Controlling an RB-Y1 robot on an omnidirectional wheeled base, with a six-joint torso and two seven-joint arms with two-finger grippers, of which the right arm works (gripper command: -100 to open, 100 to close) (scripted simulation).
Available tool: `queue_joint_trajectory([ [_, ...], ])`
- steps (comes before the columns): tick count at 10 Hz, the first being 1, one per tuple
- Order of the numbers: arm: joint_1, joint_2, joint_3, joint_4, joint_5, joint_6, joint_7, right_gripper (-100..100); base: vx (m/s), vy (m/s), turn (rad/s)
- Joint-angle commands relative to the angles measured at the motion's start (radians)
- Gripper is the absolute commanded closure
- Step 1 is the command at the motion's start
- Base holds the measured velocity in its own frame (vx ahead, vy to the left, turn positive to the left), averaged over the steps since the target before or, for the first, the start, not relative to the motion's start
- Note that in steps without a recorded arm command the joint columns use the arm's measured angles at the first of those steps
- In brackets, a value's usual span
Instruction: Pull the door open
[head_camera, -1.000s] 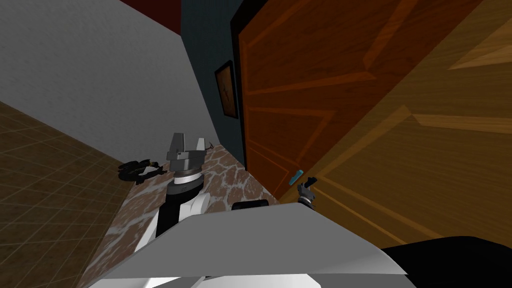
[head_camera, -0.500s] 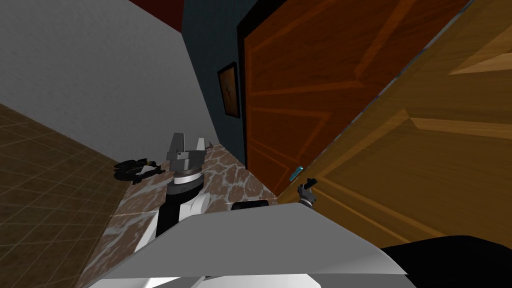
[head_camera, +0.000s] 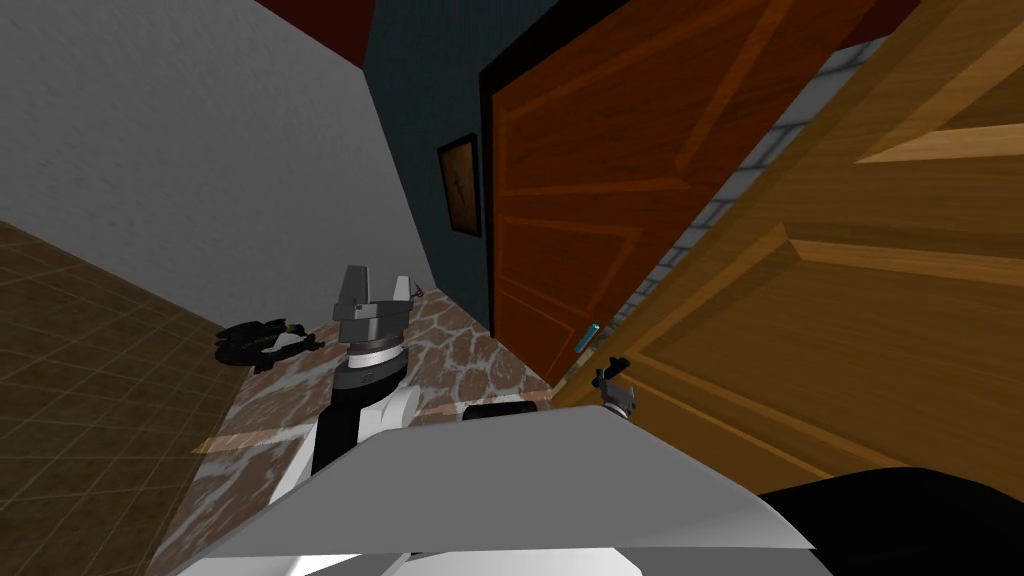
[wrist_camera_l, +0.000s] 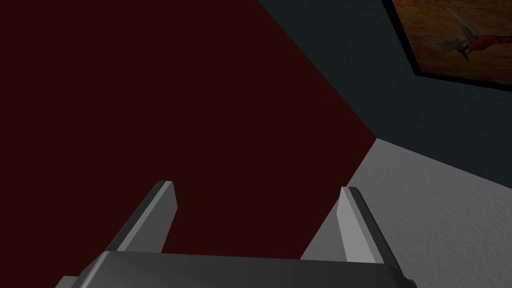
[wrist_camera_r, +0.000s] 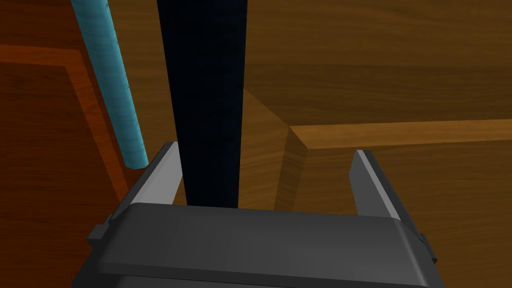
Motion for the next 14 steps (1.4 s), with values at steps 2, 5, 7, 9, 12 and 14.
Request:
queue_joint_trajectory([
  [2,0.015,-0.015,-0.014,0.035,-0.007,-0.013,-0.011,100,-0.010,0.014,-0.030],
  [5,0.015,-0.015,-0.014,0.035,-0.007,-0.013,-0.011,100,0.002,-0.003,0.002],
  [7,0.015,-0.015,-0.014,0.035,-0.007,-0.013,-0.011,100,0.002,-0.003,0.000],
  [9,0.015,-0.015,-0.014,0.035,-0.007,-0.013,-0.011,100,0.000,0.006,0.014],
  [12,-0.005,-0.040,0.049,0.046,0.028,-0.027,-0.070,100,-0.216,0.038,0.095],
  [14,-0.004,-0.056,0.079,0.034,0.045,-0.028,-0.092,100,-0.213,-0.010,0.095],
])
